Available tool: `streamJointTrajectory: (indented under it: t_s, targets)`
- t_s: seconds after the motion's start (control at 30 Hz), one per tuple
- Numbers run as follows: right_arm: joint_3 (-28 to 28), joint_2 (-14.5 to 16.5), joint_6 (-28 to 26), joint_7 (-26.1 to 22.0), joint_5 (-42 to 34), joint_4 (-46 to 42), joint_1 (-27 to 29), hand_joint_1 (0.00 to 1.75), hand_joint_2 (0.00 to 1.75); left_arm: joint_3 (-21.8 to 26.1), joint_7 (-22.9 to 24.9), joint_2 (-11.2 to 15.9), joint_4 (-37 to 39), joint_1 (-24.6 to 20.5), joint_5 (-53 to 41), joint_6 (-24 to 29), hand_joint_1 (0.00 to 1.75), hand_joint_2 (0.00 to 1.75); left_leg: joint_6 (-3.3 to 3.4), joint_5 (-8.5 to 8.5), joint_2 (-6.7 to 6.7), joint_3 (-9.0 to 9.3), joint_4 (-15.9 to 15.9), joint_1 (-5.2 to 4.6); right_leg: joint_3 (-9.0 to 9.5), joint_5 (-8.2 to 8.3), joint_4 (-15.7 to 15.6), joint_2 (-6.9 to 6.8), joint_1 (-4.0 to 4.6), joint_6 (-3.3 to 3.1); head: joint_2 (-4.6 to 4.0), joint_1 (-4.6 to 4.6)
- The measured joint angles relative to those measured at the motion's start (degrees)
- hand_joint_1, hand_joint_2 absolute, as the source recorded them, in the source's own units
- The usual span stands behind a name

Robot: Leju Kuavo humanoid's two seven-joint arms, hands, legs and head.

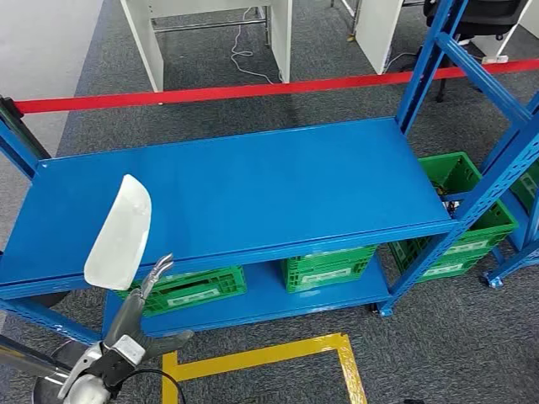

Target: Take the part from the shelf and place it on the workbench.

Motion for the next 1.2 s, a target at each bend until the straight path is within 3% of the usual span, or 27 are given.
streamJointTrajectory:
  t_s: [0.37,0.57,0.73,0.87,1.2]
  targets:
    - [-0.03,0.00,0.11,0.10,0.67,0.01,-0.04,0.00,1.75,0.17,1.92,-1.77,2.88,-1.16,-3.27,2.59,0.00,1.75,0.00,0.00,0.00,0.00,0.01,0.00,-0.06,0.00,0.00,0.04,0.00,0.00,0.00,-0.01]
    - [-0.19,0.09,-0.61,0.63,1.40,0.02,-0.06,0.00,1.75,3.31,2.22,-6.99,2.90,-1.43,0.57,13.03,0.00,1.75,0.03,-0.02,0.00,-0.06,0.04,0.00,-0.04,0.00,0.00,0.03,-0.01,0.01,0.00,0.00]
    - [-0.38,0.26,-0.81,0.76,2.29,0.02,-0.07,0.00,1.75,5.32,-2.87,-10.16,2.45,-1.40,6.67,15.73,0.00,1.75,0.07,-0.05,0.00,-0.06,0.06,-0.01,-0.04,0.01,0.00,0.03,-0.02,0.02,0.00,0.00]
    - [-0.46,0.26,-0.74,0.62,3.05,0.02,-0.07,0.00,1.75,5.58,-4.31,-10.60,-0.50,-0.58,13.54,15.20,0.00,1.75,0.07,-0.05,0.01,-0.07,0.06,0.00,-0.05,0.01,0.00,0.03,-0.01,0.02,0.00,-0.01]
    - [-0.92,0.28,-0.51,0.52,3.98,0.02,-0.15,0.00,1.75,5.50,-4.43,-10.16,-6.10,0.99,18.77,13.99,0.00,1.75,0.07,-0.05,0.01,-0.09,0.06,0.00,-0.05,0.01,0.00,0.02,-0.01,0.02,0.00,0.00]
